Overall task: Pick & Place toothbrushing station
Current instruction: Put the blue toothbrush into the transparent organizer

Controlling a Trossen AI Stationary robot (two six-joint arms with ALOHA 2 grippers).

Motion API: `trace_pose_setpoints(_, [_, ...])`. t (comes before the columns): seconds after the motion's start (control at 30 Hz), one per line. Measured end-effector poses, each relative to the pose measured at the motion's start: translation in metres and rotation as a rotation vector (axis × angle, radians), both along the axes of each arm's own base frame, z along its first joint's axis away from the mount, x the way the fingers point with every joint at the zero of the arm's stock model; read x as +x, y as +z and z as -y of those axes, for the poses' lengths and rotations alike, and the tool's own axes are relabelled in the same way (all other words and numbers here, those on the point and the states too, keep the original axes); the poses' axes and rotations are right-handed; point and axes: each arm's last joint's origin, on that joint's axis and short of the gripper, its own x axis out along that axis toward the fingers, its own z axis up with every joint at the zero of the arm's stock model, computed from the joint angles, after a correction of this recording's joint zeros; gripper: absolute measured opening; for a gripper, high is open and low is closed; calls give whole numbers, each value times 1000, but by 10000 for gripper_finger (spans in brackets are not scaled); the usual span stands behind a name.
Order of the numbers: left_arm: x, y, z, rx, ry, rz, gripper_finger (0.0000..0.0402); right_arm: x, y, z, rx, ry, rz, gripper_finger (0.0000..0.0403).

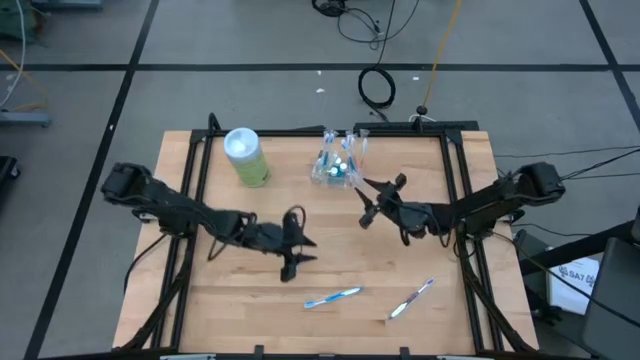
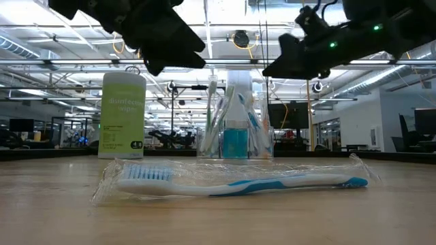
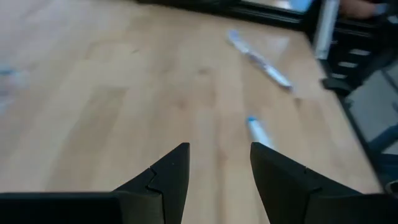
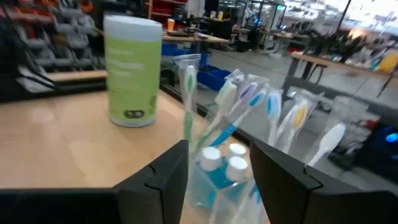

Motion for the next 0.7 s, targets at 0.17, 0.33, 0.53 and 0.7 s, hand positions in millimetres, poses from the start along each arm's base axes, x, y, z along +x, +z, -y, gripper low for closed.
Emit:
trace_pose_setpoints(0.17, [15,-20,27,-45,-54,73,177,-8,-4,-14,98,50,73,164])
trace_pose_setpoints(0.33, [23,-49,51,-123,-70,88,177,-10,-6,-26,154,93,104,160])
trace_pose_setpoints(0.53, [24,-78,77,-135,-93,108,177,-13,-6,-38,193,138,129,160])
trace_pose_setpoints(0.7, [14,-97,98,-186,-22,51,177,-15,-6,-49,195,183,121,159])
